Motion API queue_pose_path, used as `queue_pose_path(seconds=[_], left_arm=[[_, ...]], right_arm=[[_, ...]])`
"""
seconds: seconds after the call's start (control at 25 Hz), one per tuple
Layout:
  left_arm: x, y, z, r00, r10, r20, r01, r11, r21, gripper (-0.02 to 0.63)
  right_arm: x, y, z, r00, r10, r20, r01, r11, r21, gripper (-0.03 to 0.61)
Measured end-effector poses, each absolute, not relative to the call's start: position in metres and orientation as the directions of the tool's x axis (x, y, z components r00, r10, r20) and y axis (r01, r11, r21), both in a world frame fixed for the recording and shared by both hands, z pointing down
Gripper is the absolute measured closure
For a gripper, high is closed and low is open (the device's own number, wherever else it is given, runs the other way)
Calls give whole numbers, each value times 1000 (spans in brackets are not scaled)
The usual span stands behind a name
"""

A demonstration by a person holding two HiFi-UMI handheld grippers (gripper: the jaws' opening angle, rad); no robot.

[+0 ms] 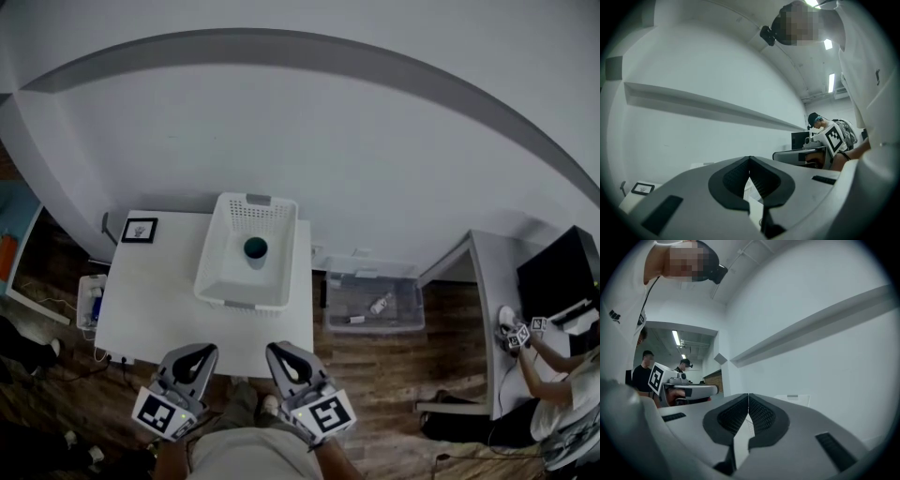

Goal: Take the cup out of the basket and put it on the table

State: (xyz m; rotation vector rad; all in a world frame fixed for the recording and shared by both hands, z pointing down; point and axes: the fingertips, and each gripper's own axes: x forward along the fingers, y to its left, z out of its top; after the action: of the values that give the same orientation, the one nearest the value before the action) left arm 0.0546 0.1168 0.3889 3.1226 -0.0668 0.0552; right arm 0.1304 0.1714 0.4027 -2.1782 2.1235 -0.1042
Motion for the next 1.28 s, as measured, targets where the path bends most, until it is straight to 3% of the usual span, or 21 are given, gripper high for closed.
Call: queue_pose_path(seconds=[1.28], left_arm=[[135, -13, 403, 991, 131, 8, 130, -988, 78, 612]], right_arm=[[193, 54, 416, 198, -977, 75, -976, -204, -80, 569]])
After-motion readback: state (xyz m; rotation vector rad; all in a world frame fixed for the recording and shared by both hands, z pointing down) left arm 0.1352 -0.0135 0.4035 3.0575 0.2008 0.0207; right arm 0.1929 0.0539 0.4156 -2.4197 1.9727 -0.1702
